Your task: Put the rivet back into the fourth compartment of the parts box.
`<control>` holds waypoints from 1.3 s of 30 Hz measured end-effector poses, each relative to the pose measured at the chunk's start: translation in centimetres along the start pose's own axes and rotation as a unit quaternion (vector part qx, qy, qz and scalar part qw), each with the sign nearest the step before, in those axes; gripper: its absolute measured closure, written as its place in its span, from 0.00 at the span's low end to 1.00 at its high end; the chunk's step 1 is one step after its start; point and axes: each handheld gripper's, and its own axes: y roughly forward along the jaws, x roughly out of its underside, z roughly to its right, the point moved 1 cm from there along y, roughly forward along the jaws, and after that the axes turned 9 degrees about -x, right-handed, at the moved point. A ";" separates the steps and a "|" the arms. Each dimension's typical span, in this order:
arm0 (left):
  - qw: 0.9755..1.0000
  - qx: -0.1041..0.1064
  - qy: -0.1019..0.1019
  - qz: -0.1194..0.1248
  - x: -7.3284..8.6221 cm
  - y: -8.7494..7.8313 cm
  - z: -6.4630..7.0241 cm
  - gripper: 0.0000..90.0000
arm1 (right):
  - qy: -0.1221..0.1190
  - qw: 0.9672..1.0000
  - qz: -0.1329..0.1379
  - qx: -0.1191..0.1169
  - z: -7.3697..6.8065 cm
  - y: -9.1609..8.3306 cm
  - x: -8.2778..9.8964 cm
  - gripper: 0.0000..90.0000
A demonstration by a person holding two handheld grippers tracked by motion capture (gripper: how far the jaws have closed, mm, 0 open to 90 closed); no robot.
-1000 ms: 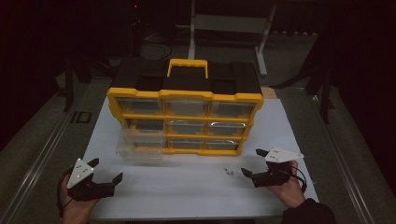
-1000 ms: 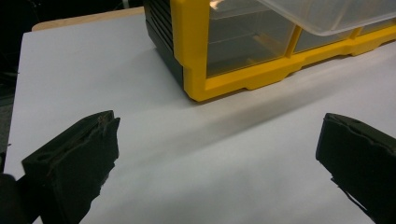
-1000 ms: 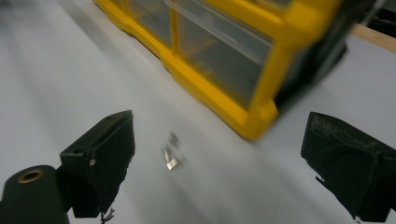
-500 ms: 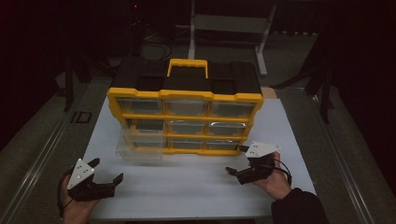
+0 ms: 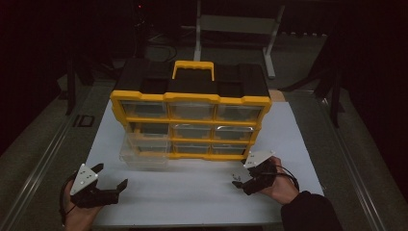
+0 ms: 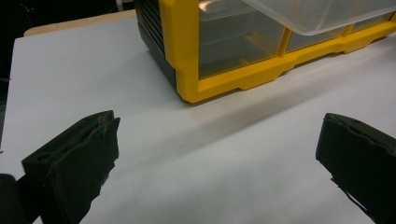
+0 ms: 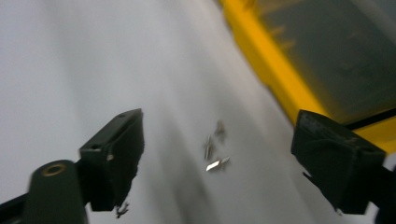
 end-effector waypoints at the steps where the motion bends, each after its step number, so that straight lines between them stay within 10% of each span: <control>1: 1.000 0.000 0.000 0.000 0.0 0.0 0.0 0.00 | -0.003 1.000 -0.011 -0.006 0.0 0.2 0.1 0.22; 10: 1.000 0.002 0.001 -0.003 0.0 0.1 0.1 0.00 | -0.012 0.996 -0.071 -0.046 0.7 1.8 0.8 0.55; 29: 1.000 0.004 0.003 -0.006 0.0 0.1 0.1 0.00 | 0.007 0.995 -0.085 -0.058 2.1 2.3 1.3 0.92; 39: 1.000 0.004 0.004 -0.006 0.0 0.2 0.1 0.00 | 0.011 0.993 -0.107 -0.051 1.4 1.1 1.6 0.93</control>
